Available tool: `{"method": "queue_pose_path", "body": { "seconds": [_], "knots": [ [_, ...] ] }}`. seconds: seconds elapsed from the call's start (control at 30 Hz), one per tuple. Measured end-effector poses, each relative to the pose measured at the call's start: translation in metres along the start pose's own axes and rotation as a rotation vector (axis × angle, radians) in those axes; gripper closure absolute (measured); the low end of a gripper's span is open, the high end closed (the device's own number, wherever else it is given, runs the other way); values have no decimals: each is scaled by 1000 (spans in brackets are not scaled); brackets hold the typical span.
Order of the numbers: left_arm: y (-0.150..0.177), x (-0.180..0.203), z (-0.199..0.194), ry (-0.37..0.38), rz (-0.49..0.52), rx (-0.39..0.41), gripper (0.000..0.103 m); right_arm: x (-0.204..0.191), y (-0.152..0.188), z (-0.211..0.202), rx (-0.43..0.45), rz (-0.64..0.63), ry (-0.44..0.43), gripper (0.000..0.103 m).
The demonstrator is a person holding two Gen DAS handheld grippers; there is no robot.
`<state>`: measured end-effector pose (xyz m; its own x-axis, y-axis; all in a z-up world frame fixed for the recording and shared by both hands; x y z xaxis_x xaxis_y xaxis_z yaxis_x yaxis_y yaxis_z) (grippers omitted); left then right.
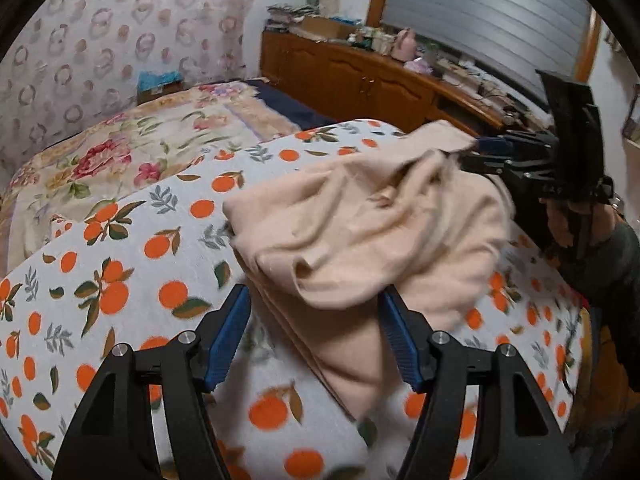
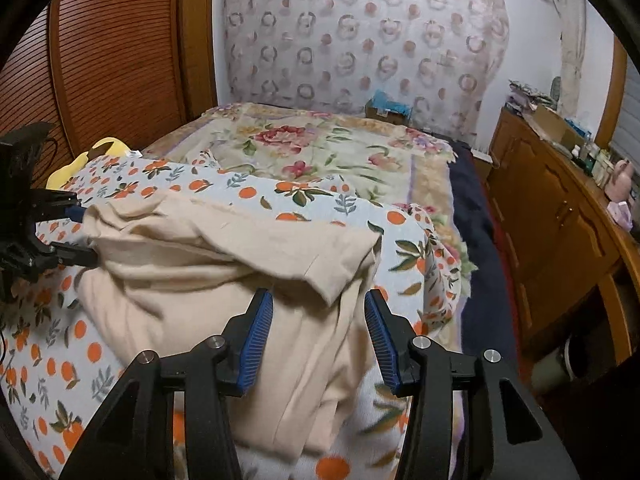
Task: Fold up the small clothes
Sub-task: 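Open both grippers and release the folded peach shirt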
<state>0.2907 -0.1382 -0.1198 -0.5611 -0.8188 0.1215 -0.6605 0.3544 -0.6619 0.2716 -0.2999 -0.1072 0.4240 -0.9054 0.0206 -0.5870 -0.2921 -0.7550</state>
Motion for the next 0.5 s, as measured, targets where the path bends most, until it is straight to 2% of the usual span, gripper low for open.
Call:
{"method": "queue_pose_path", "body": {
  "seconds": [0.17,0.2,0.23,0.27,0.3,0.37,0.43,0.5],
  "knots": [
    [-21,-15,14,-10,-32,15,36,11,-25,23,-39,1,-46,53],
    [-24,-18,15,-15,-42,23,36,13,-26,27,-42,-4,-53,60],
    [-28,-22,15,-19,-54,35,36,13,-27,29,-42,-14,-60,76],
    [-31,-27,16,-27,-64,44,36,16,-28,35,-46,-25,-69,83],
    [-34,-32,17,-39,-69,49,36,16,-28,36,-47,-33,-79,95],
    [-36,-42,20,-79,-76,57,36,19,-32,35,-33,-37,-83,97],
    [-39,-57,21,-155,-90,64,36,33,-34,32,20,1,1,98],
    [-45,-72,16,-215,-124,102,36,56,-37,32,49,99,95,98]
  ]
}}
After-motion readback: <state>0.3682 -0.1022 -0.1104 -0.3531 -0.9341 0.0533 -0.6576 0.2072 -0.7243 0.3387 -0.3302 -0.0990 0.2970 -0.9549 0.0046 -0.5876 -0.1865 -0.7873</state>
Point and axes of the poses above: each gripper's, at about its wrist camera, not at the fingertips, and z roughly the way its jaws point, x to its right, y to its underside, the point moved 7 cm from there along z, roughly the way its jaws point, and after that the axes turned 4 degrees about z, right-handed, at the moved point
